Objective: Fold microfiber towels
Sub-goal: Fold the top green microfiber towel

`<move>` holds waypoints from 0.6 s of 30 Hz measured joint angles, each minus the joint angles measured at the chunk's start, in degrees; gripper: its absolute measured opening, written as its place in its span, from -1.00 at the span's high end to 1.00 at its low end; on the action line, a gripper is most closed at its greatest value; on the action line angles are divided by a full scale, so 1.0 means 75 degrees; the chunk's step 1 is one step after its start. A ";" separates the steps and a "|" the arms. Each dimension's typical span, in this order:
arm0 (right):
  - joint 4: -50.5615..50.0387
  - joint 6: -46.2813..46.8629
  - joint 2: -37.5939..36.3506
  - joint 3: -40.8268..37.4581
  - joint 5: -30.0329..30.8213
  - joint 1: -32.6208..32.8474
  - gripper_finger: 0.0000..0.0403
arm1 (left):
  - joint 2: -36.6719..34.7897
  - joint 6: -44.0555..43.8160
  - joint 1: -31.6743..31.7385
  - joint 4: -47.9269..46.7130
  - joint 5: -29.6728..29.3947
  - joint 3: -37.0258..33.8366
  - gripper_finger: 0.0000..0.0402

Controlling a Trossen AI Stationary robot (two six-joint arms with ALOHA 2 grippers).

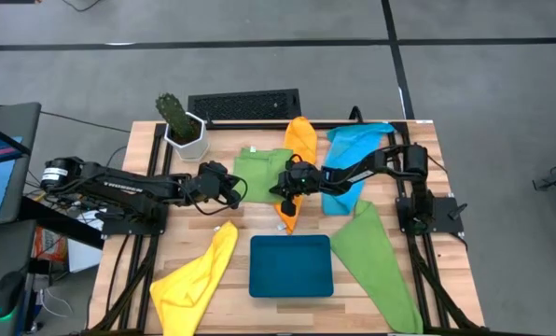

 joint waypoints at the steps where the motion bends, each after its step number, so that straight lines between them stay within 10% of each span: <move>1: -0.0005 -0.0018 0.0000 0.0000 -0.0003 0.0000 0.85 | 0.0000 0.0000 0.0001 0.0000 0.0000 0.0000 1.00; 18: -0.0086 -0.0008 -0.0434 0.0002 0.0012 0.0067 0.87 | 0.0000 -0.0093 0.0001 -0.0002 0.0003 0.0000 1.00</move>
